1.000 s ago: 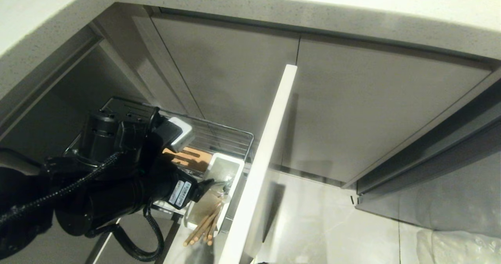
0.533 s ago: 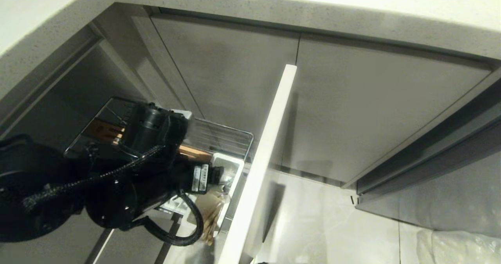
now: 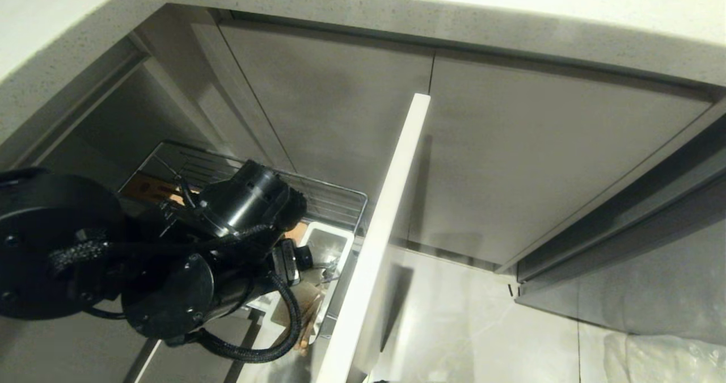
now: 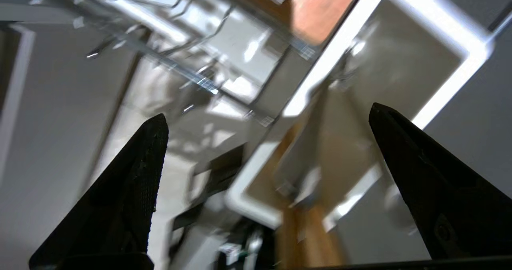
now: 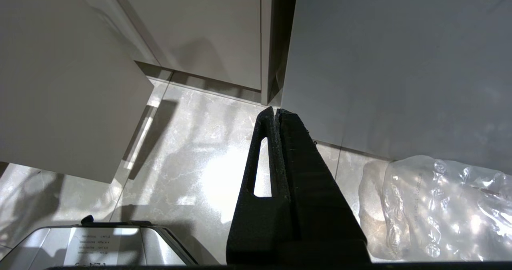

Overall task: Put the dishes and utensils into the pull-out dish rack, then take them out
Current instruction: Take the spoon out of the cupboard

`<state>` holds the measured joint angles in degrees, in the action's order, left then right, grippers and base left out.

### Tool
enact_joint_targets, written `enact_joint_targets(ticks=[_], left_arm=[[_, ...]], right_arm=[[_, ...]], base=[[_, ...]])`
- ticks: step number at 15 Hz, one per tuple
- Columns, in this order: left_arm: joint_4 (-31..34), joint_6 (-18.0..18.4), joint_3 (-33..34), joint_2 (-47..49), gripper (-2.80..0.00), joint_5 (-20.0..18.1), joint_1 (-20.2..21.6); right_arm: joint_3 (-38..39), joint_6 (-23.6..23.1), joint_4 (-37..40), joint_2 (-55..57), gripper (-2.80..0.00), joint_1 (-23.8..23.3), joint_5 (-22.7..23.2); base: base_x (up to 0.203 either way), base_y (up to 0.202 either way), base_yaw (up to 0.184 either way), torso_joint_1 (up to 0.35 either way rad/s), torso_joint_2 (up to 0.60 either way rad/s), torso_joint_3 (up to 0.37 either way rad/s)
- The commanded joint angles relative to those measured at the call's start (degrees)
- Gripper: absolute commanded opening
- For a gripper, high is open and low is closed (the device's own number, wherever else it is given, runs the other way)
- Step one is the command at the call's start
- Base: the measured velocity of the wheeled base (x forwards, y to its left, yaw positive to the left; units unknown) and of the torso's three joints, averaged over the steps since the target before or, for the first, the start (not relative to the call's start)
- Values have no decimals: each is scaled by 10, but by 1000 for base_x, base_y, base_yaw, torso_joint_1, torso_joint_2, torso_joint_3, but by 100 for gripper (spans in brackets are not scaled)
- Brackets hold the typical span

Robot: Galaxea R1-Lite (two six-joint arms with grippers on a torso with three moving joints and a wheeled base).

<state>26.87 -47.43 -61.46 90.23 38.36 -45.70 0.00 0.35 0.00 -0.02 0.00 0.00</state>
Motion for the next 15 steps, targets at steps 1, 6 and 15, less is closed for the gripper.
enact_joint_targets(ticks=[1,6,15], left_arm=[[33,24,3,-21,0,2,0],[37,125,19,-48,0,-53,-2],[-46,173,37,-10,0,-156,18]], right_arm=[[0,0,0,0,-280,0,0],[0,0,0,0,-280,0,0],[0,0,0,0,-280,0,0]], base=[[0,0,0,0,0,0],[0,0,0,0,0,0],[0,0,0,0,0,0]])
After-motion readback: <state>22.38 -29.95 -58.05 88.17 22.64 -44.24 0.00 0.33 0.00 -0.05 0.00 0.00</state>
